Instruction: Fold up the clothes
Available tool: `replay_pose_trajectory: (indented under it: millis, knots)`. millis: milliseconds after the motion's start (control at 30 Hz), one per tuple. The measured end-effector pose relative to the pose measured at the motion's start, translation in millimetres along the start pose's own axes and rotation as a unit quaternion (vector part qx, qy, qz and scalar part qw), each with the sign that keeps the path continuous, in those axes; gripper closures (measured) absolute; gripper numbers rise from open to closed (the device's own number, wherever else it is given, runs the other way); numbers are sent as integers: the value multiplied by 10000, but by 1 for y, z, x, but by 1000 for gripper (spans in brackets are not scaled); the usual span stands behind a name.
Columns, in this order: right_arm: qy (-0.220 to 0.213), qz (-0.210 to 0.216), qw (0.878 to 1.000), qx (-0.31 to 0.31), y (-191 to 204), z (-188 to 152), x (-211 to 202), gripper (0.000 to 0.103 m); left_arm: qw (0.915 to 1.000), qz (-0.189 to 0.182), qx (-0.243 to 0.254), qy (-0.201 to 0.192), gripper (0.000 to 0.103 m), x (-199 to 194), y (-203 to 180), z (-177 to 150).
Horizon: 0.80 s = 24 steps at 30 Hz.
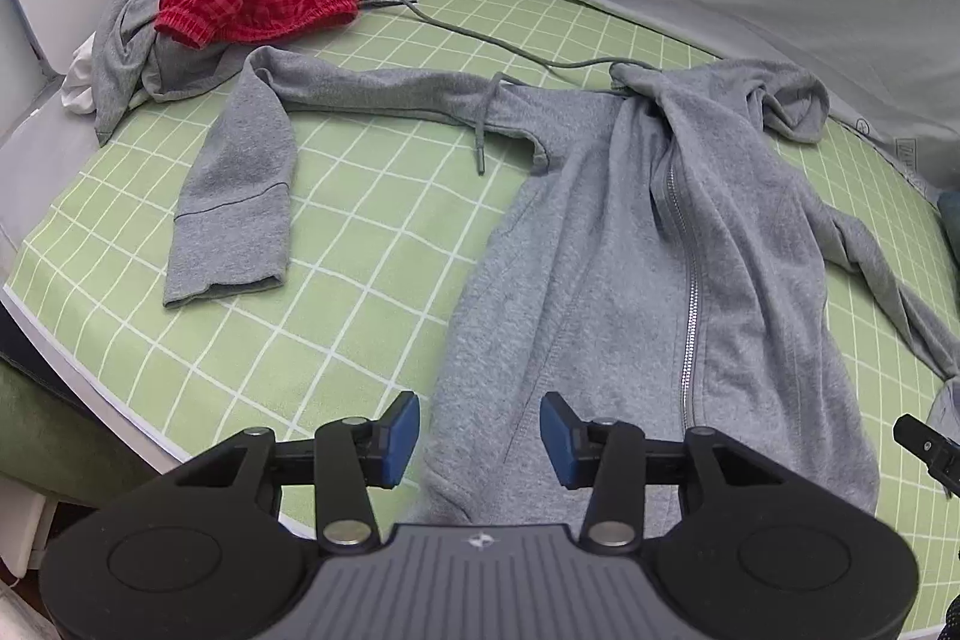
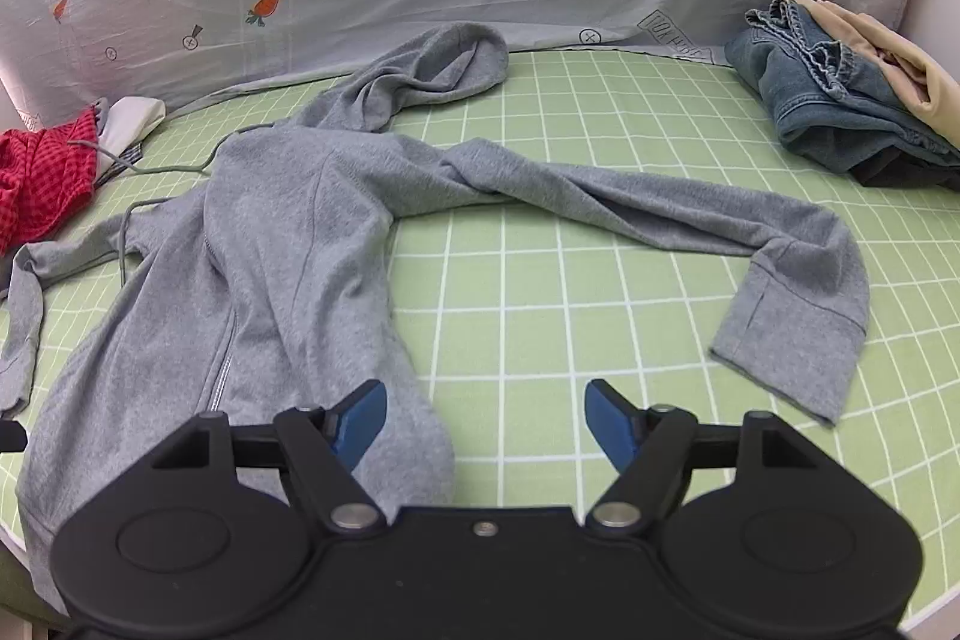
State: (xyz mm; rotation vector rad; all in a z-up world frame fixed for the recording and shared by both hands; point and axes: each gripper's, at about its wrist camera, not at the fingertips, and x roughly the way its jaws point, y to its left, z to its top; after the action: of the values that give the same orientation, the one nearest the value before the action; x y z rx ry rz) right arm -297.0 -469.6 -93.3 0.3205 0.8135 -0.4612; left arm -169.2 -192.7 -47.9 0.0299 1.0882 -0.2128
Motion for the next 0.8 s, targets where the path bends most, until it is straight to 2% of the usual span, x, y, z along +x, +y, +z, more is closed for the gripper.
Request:
replay_pose_trajectory:
  millis: [33, 100, 167, 233, 433, 567, 700, 733, 800]
  knots:
    - [-27, -39, 10000, -17, 1, 6, 3, 19, 10000, 44, -15, 20, 44, 2, 0, 4]
    - [-78, -126, 9999, -67, 3, 17, 10, 11, 9998, 163, -19, 81, 36, 8, -2, 13]
    - [-131, -200, 9996, -179, 10, 29, 18, 2, 9996, 228, -43, 152, 33, 16, -5, 26]
    - [-190, -274, 9990, -296, 19, 41, 27, 1, 9995, 217, -90, 227, 29, 27, -6, 40]
    - [-176, -487, 9972, -538, 53, 90, 77, 1, 9988, 204, 60, 430, 26, 83, -26, 100]
    - [-243, -629, 9946, -794, 94, 128, 119, 1, 9990, 170, 27, 402, 26, 127, -2, 148]
    - [-493, -654, 9927, -886, 143, 169, 169, 1, 9992, 320, 64, 216, 26, 171, 21, 197]
    - [-547, -598, 9927, -897, 156, 179, 181, 2, 9992, 343, 85, 191, 26, 181, 26, 208]
    - [-643, -460, 9920, -987, 187, 192, 205, 10, 9993, 296, 65, 225, 26, 199, 34, 225]
